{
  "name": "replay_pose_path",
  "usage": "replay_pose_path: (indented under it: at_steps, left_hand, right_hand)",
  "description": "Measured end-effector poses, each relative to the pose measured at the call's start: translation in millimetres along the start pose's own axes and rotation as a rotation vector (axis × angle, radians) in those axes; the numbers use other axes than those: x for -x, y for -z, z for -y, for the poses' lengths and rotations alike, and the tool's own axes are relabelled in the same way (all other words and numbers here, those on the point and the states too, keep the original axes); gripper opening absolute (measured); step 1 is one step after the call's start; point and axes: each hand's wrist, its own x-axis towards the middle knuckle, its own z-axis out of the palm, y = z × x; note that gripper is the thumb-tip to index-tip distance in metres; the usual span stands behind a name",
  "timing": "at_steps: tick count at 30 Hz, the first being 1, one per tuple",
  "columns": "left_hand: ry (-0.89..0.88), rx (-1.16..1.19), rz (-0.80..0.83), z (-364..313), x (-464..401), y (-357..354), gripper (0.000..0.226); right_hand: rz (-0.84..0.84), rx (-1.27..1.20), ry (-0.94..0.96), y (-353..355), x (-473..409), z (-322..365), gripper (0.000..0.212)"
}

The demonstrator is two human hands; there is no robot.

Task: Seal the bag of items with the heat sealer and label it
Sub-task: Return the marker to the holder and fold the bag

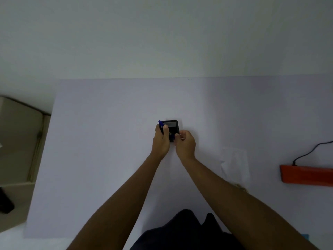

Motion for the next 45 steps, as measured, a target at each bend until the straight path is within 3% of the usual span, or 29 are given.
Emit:
replay_pose_path:
  at_steps: [4, 8, 12, 18, 22, 24, 30, 39, 45]
  left_hand:
    - [-0.002, 0.001, 0.042, -0.9, -7.9, 7.5, 0.044]
    - [-0.014, -0.141, -0.049, 22.9, 4.3, 17.9, 0.079]
    - [-0.187, -0.337, -0.265, 46.3, 47.5, 4.7, 0.06]
    - [-0.333, -0.652, 0.066, 93.3, 111.7, -64.9, 0.041]
    - [-0.319, -0.696, 0.286, 116.2, 131.8, -103.5, 0.011]
    - [-0.33, -0.714, 0.334, 122.7, 135.6, -117.1, 0.012]
    - [-0.285, -0.755, 0.243, 129.4, 135.0, -135.8, 0.031]
    - [-0.294, -0.804, 0.198, 123.3, 133.8, -140.9, 0.007]
    - [-0.315, -0.839, 0.213, 123.7, 129.8, -140.4, 0.007]
  right_hand:
    - [0.088, 0.012, 0.016, 6.4, -5.5, 3.0, 0.01]
    - [0.051, 0.018, 0.028, 33.8, 0.7, -12.4, 0.021]
    - [-0.028, 0.018, 0.019, 78.9, 19.8, -47.4, 0.017]
    - [-0.093, 0.025, -0.088, 131.8, 66.7, -120.0, 0.019]
    - [-0.095, 0.03, -0.146, 151.4, 91.0, -153.6, 0.024]
    - [-0.109, 0.031, -0.156, 156.5, 99.9, -165.7, 0.023]
    - [-0.133, 0.033, -0.146, 162.2, 112.0, -185.9, 0.022]
    - [-0.129, 0.033, -0.09, 159.7, 112.0, -185.2, 0.017]
    - [-0.111, 0.023, -0.07, 154.8, 109.0, -184.9, 0.014]
